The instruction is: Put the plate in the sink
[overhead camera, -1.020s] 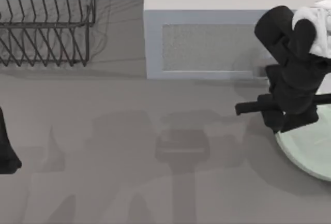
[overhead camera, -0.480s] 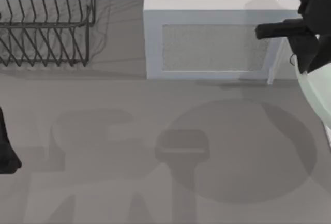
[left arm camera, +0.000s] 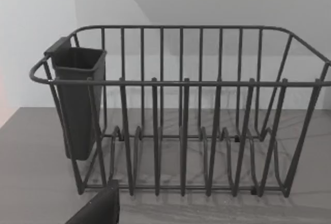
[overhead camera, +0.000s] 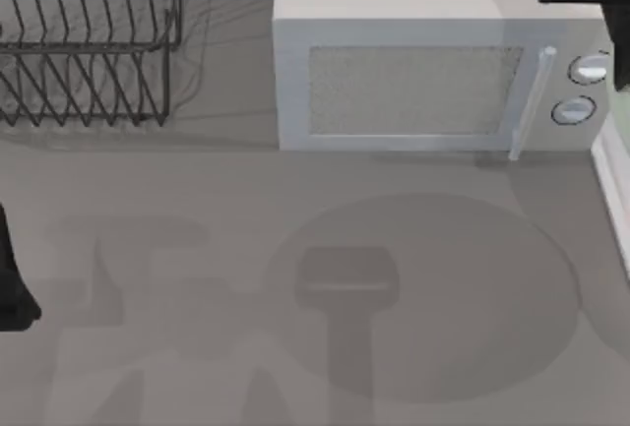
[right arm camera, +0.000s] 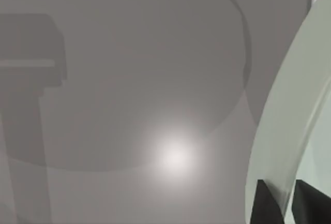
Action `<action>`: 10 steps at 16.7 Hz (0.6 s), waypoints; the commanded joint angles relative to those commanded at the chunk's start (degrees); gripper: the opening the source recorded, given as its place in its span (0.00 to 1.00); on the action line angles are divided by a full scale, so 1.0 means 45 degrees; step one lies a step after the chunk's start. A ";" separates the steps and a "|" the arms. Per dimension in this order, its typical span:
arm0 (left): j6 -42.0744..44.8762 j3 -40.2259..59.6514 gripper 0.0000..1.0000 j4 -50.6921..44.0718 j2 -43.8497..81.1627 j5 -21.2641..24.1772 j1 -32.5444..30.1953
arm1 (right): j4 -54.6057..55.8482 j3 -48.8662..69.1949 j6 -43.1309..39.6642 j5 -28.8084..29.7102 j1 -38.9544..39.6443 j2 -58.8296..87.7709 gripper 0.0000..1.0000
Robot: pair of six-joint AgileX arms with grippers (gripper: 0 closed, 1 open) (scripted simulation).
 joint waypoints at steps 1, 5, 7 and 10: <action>0.0000 0.0000 1.00 0.0000 0.0000 0.0000 0.0000 | 0.0000 0.0000 0.0000 0.0000 0.0000 0.0000 0.00; 0.0000 0.0000 1.00 0.0000 0.0000 0.0000 0.0000 | 0.0023 0.0231 -0.0197 0.0109 -0.0294 0.0291 0.00; 0.0000 0.0000 1.00 0.0000 0.0000 0.0000 0.0000 | 0.0009 0.0821 -0.0598 0.0294 -0.0980 0.0892 0.00; 0.0000 0.0000 1.00 0.0000 0.0000 0.0000 0.0000 | -0.0051 0.2243 -0.1455 0.0602 -0.2332 0.2388 0.00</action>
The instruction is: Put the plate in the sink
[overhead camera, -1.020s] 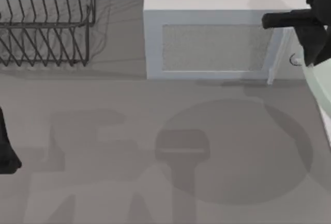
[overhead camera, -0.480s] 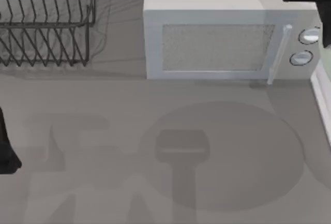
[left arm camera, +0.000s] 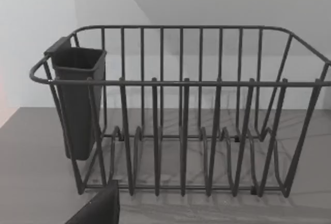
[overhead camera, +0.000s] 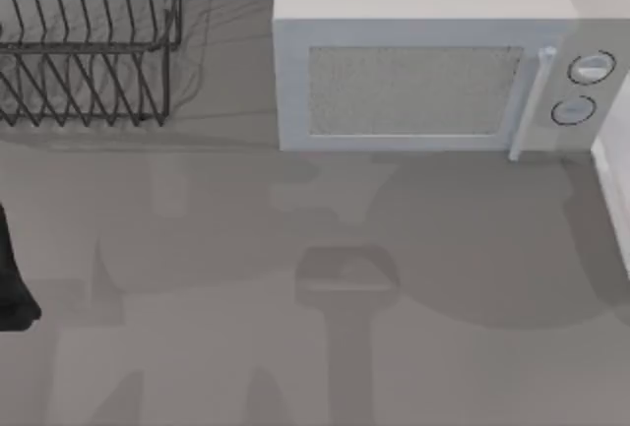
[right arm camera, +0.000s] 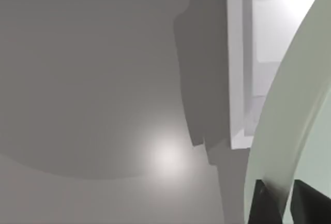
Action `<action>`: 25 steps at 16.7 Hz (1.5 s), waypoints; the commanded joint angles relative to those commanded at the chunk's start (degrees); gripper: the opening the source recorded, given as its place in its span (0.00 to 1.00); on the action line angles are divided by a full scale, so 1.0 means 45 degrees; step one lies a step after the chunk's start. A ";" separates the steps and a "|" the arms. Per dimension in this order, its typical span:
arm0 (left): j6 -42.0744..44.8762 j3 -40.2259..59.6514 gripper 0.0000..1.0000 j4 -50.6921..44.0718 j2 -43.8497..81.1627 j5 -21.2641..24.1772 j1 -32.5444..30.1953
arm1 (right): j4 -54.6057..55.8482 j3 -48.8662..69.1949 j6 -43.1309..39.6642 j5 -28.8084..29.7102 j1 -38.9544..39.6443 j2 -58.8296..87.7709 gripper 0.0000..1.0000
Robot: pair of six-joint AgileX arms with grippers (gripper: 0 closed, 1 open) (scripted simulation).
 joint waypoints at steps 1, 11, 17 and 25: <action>0.0000 0.0000 1.00 0.0000 0.0000 0.0000 0.0000 | -0.0030 0.0582 -0.0329 0.0082 -0.0463 0.0632 0.00; 0.0000 0.0000 1.00 0.0000 0.0000 0.0000 0.0000 | -0.0483 0.7225 -0.3355 -0.0319 -0.2766 0.7608 0.00; 0.0000 0.0000 1.00 0.0000 0.0000 0.0000 0.0000 | -0.0610 0.8251 -0.3743 -0.0526 -0.2854 0.8627 0.00; 0.0000 0.0000 1.00 0.0000 0.0000 0.0000 0.0000 | -0.0610 0.8251 -0.3743 -0.0526 -0.2854 0.8627 0.45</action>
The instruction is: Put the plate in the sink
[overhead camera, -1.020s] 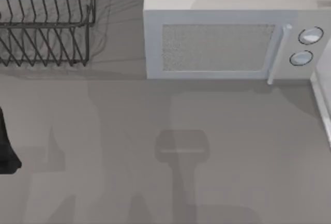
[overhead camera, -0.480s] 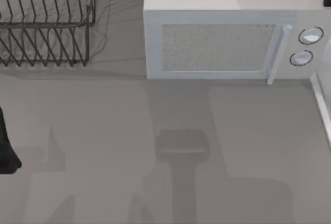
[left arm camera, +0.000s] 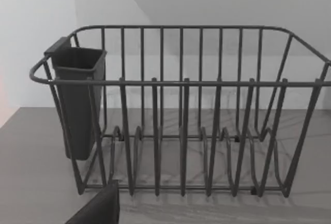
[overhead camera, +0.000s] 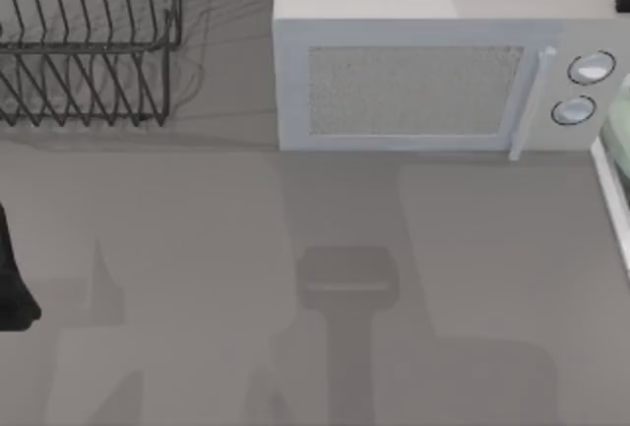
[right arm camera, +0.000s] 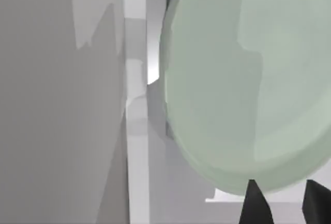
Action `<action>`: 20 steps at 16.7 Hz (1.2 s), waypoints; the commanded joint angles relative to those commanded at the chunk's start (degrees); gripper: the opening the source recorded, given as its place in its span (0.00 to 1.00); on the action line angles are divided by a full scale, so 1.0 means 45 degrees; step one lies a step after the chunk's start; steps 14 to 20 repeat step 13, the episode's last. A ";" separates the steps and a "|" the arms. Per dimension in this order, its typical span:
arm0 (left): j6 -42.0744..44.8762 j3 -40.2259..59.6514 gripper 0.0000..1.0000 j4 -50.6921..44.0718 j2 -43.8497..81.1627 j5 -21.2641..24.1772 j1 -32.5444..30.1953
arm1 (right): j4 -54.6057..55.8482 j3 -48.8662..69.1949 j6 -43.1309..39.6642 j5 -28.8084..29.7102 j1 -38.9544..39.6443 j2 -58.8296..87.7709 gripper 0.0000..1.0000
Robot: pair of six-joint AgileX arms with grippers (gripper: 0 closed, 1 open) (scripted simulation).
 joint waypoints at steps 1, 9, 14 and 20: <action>0.0000 0.0000 1.00 0.0000 0.0000 0.0000 0.0000 | 0.0000 0.0000 0.0000 0.0000 0.0000 0.0000 0.53; 0.0000 0.0000 1.00 0.0000 0.0000 0.0000 0.0000 | 0.0000 0.0000 0.0000 0.0000 0.0000 0.0000 1.00; 0.0000 0.0000 1.00 0.0000 0.0000 0.0000 0.0000 | 0.0000 0.0000 0.0000 0.0000 0.0000 0.0000 1.00; 0.0000 0.0000 1.00 0.0000 0.0000 0.0000 0.0000 | 0.0000 0.0000 0.0000 0.0000 0.0000 0.0000 1.00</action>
